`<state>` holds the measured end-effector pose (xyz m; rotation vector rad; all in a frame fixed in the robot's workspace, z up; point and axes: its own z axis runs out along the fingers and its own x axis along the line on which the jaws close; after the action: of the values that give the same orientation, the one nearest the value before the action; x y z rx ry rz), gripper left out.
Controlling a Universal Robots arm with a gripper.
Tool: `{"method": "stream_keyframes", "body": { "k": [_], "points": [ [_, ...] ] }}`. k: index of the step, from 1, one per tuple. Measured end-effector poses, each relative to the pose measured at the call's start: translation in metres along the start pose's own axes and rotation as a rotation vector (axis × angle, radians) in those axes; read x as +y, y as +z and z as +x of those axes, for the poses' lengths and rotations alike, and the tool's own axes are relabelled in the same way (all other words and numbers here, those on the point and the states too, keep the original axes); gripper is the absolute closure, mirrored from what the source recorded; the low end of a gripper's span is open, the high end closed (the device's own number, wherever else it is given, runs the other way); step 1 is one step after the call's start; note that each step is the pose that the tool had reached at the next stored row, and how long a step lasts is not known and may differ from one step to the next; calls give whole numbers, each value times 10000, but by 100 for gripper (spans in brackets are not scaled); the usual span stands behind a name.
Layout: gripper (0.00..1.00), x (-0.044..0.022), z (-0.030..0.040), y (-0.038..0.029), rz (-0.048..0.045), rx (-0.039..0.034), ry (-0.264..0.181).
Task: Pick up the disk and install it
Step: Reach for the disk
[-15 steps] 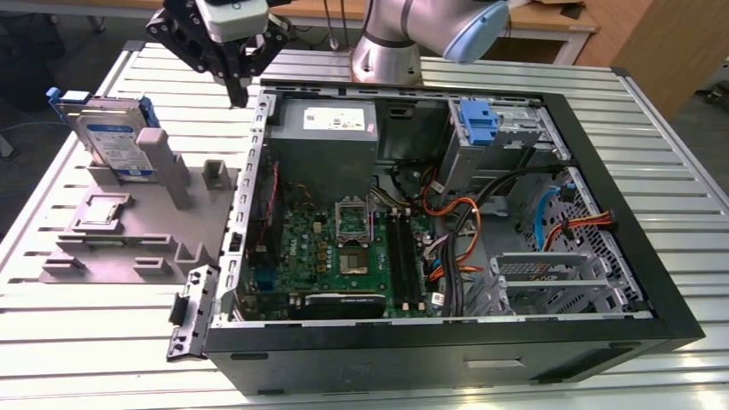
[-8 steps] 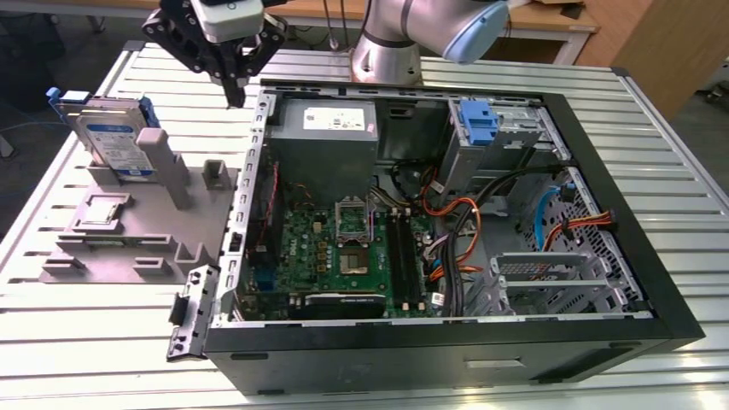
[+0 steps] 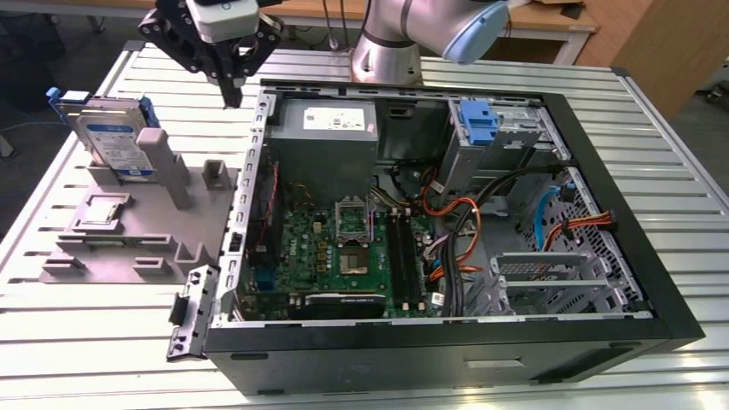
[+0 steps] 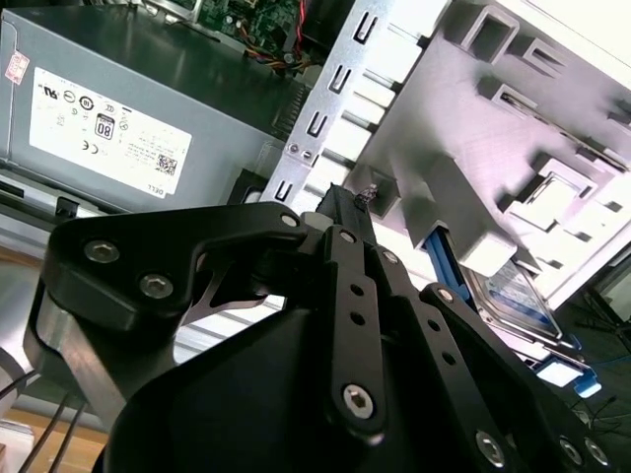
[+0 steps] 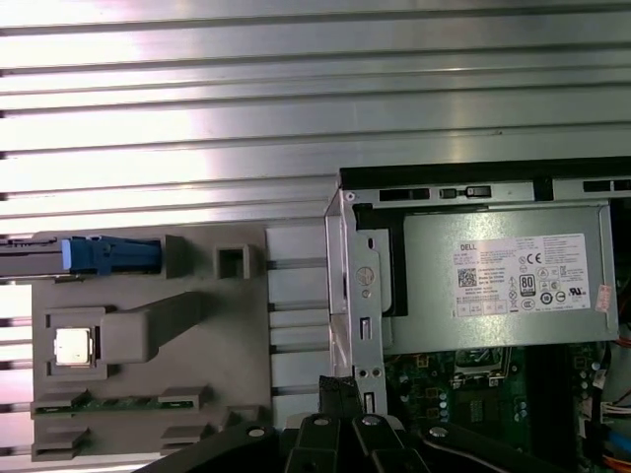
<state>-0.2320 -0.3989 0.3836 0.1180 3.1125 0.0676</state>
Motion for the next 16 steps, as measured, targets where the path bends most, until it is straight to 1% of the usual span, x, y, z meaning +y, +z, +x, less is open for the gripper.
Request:
{"method": "stream_keyframes", "body": {
  "k": [16],
  "points": [
    [90, -6, 73, 2, 0, 0, 0]
  ]
}}
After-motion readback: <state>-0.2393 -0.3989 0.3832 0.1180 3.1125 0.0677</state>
